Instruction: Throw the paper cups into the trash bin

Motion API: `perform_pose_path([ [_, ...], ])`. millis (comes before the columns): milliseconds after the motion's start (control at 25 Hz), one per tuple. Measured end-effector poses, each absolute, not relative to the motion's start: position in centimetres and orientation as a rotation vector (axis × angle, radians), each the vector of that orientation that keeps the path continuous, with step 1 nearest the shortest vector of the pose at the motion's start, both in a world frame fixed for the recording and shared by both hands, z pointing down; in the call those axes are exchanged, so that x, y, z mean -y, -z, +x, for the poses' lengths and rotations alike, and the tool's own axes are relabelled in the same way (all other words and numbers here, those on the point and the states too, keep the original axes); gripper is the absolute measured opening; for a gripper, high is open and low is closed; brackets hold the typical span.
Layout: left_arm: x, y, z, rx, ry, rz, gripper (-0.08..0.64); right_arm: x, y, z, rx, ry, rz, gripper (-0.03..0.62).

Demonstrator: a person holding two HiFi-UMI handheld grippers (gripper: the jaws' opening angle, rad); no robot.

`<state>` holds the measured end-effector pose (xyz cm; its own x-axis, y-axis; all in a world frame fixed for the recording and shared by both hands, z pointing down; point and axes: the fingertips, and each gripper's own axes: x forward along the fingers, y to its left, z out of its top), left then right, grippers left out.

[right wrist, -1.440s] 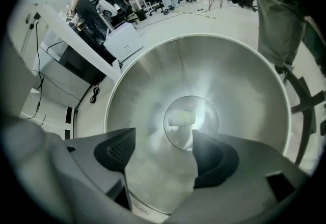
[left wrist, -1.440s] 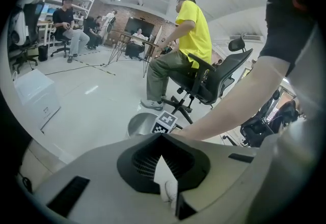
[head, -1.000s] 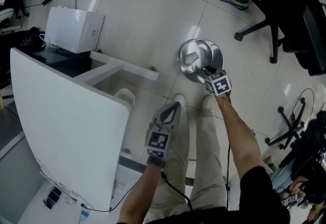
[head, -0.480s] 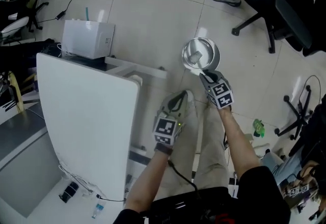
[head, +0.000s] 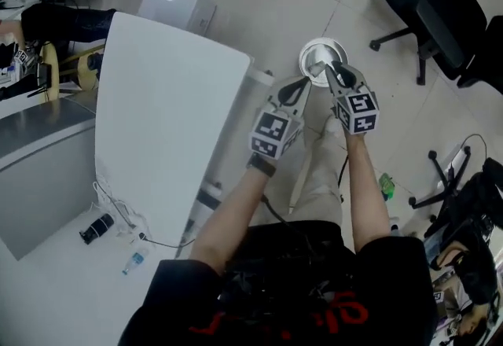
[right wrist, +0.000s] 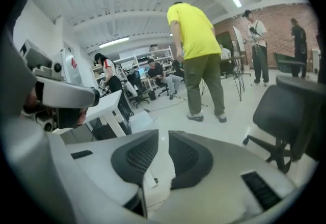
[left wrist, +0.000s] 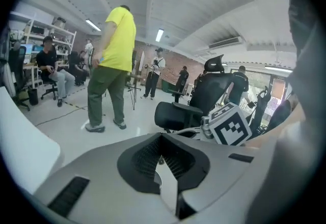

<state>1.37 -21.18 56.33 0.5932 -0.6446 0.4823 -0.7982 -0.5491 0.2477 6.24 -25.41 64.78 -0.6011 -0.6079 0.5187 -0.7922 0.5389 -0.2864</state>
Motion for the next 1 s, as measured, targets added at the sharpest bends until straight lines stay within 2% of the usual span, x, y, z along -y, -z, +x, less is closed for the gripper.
perform_pose_path([
  [320, 24.5, -42.8, 1.6, 1.309, -0.300, 2.492, -0.006, 26.4, -47.2, 7.6, 2.637, -0.489, 1.218, 0.066],
  [360, 24.3, -41.3, 1.4, 1.316, -0.285, 2.504, -0.006, 25.9, -45.3, 7.5, 2.657, -0.482, 1.233, 0.046],
  [520, 23.1, -35.8, 1.5, 1.330, -0.223, 2.534, -0.006, 24.2, -38.2, 8.9, 2.737, -0.538, 1.308, 0.039],
  [600, 22.8, -33.3, 2.6, 1.322, -0.200, 2.564, -0.008, 23.7, -35.1, 11.0, 2.766, -0.576, 1.355, 0.015],
  [720, 23.5, -28.7, 3.6, 1.330, -0.150, 2.655, -0.006, 24.6, -30.3, 12.5, 2.823, -0.515, 1.363, 0.006],
  [1000, 21.6, -20.5, 3.1, 1.292, -0.119, 2.785, -0.006, 23.4, -21.2, 9.9, 2.927, -0.316, 1.207, 0.005],
])
